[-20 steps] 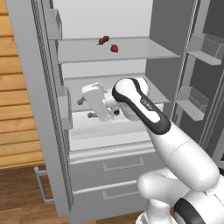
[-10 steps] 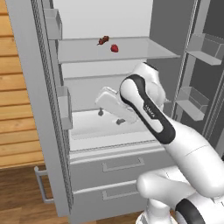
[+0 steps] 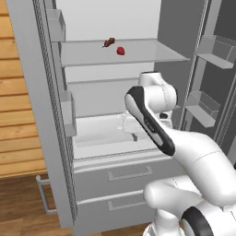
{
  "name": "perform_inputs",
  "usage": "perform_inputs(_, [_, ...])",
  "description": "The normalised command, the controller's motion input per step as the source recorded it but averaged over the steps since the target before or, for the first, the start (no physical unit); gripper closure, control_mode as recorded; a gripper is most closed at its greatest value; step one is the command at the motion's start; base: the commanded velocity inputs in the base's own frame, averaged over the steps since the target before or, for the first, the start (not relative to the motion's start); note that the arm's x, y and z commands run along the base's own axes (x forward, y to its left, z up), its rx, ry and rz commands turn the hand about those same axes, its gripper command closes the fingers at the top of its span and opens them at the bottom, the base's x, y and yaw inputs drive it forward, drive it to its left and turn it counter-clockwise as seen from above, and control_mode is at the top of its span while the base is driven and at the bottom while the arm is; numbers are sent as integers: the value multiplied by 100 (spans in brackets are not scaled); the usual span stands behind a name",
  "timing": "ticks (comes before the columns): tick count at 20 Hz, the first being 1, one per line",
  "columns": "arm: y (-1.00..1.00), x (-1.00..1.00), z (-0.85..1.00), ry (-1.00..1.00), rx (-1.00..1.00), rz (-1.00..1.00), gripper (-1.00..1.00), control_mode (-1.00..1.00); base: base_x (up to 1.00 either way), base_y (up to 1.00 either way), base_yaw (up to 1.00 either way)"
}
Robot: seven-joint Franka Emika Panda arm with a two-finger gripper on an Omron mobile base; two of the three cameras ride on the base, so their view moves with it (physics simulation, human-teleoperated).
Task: Take the strawberry from the fridge and place it on top of the pancake, located on the dining counter.
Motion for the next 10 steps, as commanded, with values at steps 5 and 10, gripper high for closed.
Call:
perform_inputs(5, [-86,-29,-50,-13,-10,0,-100,-100,0,0,0])
perform_inputs(10, [-70,-5,-2,-11,24,-2,-100,-100,0,0,0])
